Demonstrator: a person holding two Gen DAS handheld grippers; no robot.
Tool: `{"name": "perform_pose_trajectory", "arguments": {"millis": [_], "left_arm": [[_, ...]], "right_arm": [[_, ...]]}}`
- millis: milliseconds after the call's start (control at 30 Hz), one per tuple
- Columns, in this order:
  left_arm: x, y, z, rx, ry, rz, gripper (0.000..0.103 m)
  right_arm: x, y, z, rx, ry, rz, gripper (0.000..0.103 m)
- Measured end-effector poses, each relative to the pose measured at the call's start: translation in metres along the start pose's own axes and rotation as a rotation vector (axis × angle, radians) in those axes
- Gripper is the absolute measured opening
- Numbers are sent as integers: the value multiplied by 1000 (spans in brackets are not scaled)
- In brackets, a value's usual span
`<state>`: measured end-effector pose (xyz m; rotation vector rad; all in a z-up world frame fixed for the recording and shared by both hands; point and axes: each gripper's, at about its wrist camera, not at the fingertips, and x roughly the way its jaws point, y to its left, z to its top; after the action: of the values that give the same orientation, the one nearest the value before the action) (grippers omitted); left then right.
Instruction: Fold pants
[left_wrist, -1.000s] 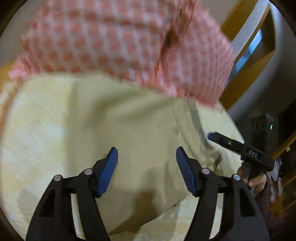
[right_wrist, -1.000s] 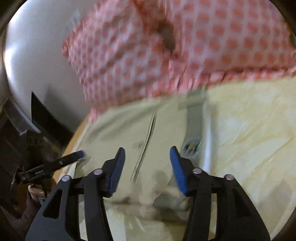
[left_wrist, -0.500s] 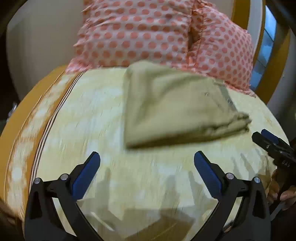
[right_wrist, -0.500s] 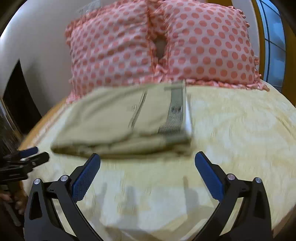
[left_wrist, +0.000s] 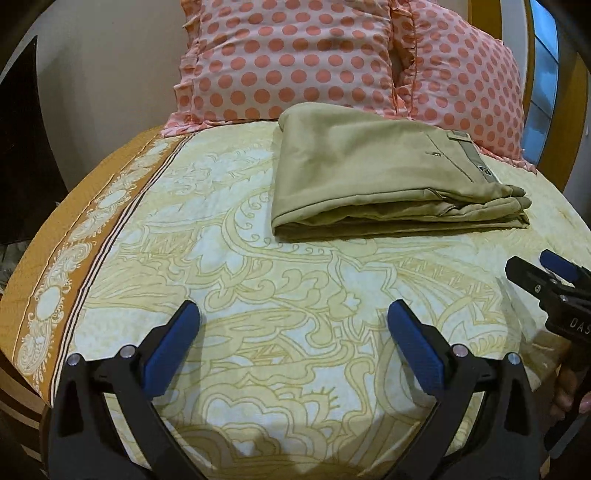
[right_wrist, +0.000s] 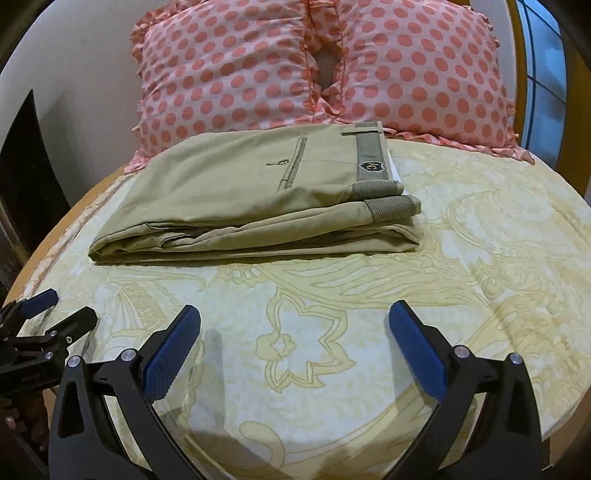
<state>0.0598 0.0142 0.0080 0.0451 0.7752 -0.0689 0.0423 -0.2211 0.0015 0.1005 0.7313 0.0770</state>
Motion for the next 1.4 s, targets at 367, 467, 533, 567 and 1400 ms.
{"name": "perform_pose_trajectory", "arguments": {"millis": [367,467,533,567,1400], "left_arm": [[1,0,0,0,-17,2,101],[1,0,0,1,-20,2,101],[1,0,0,1,-20,2,101],[1,0,0,1,-20,1,101],[1,-1,0,0,-22,3,101]], "right_arm": [[5,13,-3,-46,3,-89,102],[5,13,-3,-42,0,-96,102],[5,13,-3,-42,-2,-97,102],[5,13,-3,-42,-2,-97,102],[4,13,-3,-43,-8,-97,102]]}}
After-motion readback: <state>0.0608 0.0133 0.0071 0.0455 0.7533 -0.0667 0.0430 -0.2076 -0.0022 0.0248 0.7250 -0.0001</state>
